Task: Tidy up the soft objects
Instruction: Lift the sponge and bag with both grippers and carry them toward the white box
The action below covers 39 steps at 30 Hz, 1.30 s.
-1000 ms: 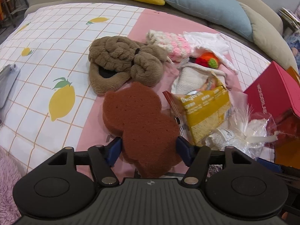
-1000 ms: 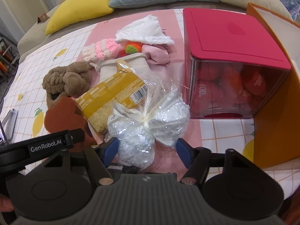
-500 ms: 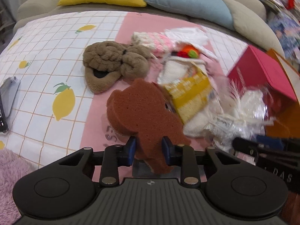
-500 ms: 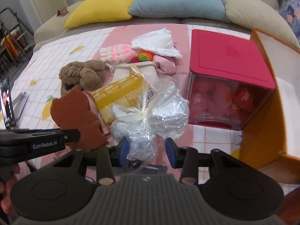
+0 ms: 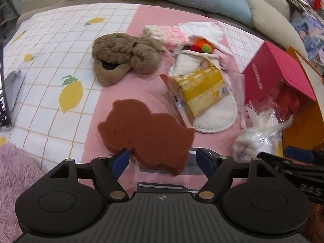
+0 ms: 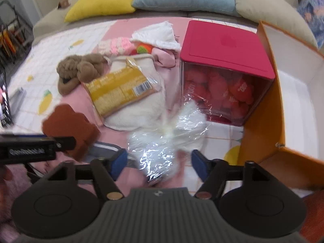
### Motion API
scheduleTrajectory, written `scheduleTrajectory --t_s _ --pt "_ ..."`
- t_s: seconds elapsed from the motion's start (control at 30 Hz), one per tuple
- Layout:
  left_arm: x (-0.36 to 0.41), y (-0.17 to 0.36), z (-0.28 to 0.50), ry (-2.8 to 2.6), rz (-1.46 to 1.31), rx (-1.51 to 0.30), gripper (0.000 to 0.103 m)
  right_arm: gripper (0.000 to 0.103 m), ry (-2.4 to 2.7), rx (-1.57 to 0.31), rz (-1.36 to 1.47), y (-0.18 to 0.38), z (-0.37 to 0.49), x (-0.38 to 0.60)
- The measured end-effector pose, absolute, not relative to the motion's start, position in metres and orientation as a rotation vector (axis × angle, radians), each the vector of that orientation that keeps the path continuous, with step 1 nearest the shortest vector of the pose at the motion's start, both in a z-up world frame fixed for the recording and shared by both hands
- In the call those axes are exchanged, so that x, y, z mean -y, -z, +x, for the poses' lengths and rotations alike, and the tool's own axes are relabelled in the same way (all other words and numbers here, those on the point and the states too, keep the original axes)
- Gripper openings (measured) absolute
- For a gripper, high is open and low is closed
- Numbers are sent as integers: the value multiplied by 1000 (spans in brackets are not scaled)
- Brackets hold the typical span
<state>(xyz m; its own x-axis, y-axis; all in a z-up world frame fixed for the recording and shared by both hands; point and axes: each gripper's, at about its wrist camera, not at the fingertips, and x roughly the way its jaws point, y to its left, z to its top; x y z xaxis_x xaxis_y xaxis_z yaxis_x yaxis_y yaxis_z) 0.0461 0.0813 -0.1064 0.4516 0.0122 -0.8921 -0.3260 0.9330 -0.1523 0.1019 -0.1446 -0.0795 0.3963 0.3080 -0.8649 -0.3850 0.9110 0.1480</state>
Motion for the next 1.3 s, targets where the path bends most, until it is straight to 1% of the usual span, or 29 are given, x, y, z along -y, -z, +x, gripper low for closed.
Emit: scheduleTrajectory --t_s 0.07,0.17,0.33,0.4,0.67,0.83,0.87,0.97,1.13,1.3 --pt "-85 111 49 -230 -363 -1093 89 83 -414 -1103 22 80 105 149" --pt "-88 116 53 -246 -407 -1097 89 83 -340 -1142 174 84 113 160" --pt "-81 123 60 -250 -384 -1109 89 83 -209 -1189 406 94 127 183" --pt "-77 127 64 -254 -361 -1119 89 83 -193 -1215 444 99 131 182" --pt "-69 139 72 -260 -282 -1147 89 77 -227 -1237 367 119 139 154" --pt "-67 144 73 -257 -242 -1155 87 64 -251 -1223 267 126 137 147" --pt "-66 144 73 -254 -234 -1154 83 60 -255 -1222 246 126 136 145" --pt "-65 143 72 -242 -222 -1156 79 55 -273 -1209 185 124 133 142" --pt "-71 136 65 -230 -262 -1145 76 53 -311 -1180 154 114 126 144" --pt "-70 114 54 -206 -274 -1093 72 52 -345 -1122 114 95 117 144"
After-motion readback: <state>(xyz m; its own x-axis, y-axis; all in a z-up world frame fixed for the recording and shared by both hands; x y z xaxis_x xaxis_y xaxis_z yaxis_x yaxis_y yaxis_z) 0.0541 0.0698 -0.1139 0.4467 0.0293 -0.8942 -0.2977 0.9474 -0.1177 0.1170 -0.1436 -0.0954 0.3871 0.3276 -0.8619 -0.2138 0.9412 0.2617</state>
